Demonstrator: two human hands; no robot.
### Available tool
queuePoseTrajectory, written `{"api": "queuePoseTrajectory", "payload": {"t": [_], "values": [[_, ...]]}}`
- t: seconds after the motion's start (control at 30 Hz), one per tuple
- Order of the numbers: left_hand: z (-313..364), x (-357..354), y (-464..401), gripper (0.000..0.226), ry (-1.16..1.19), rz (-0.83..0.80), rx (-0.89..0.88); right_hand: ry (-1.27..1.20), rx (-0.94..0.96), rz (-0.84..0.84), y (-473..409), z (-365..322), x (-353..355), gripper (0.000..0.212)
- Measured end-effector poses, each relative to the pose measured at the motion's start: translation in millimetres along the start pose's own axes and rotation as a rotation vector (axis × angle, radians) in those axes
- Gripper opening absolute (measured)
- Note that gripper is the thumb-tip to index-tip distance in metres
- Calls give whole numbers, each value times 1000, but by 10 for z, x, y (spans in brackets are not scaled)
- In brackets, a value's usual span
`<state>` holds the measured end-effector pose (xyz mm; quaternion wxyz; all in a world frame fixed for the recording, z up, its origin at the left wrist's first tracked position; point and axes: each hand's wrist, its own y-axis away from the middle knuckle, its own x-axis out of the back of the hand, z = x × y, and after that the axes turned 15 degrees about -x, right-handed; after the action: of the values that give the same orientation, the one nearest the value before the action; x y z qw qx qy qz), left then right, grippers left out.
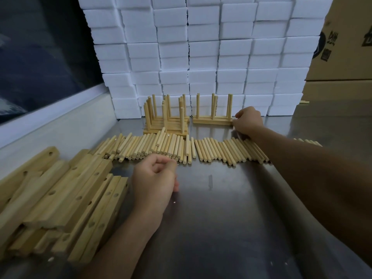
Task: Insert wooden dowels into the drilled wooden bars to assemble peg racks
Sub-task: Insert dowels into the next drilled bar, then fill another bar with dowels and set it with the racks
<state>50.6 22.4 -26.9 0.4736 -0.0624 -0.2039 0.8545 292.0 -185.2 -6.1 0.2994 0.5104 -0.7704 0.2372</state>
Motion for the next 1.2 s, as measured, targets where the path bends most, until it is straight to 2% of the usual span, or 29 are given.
{"api": "queuePoseTrajectory", "payload": {"t": [0.37,0.4,0.43,0.53,0.57,0.6,0.73,0.8,0.9,0.97,1.03,1.2], "values": [[88,50,21,14,32,-17,13,-51,94,54,388,-163,304,22],[110,56,46,14,-6,-12,-55,-58,99,52,443,-160,330,21],[136,66,72,13,-94,-26,-194,-75,103,48,500,-152,358,20],[224,102,175,9,-446,-190,-703,-153,108,32,705,-98,411,18],[243,112,194,7,-549,-241,-760,-181,115,28,784,-69,425,18],[253,124,193,3,-647,-275,-753,-212,122,25,859,-39,443,18],[229,222,98,33,-1195,-263,-473,-307,156,70,1151,93,506,19],[229,294,55,39,-1338,-262,-341,-357,163,108,1298,146,535,19],[220,345,32,35,-1404,-271,-210,-388,202,147,1499,223,516,18],[229,349,31,23,-1402,-270,-197,-412,226,169,1596,276,473,17],[244,356,34,11,-1371,-266,-229,-418,251,194,1658,337,423,15],[260,296,83,17,-1349,-301,-376,-396,282,252,1695,430,374,17]]}}
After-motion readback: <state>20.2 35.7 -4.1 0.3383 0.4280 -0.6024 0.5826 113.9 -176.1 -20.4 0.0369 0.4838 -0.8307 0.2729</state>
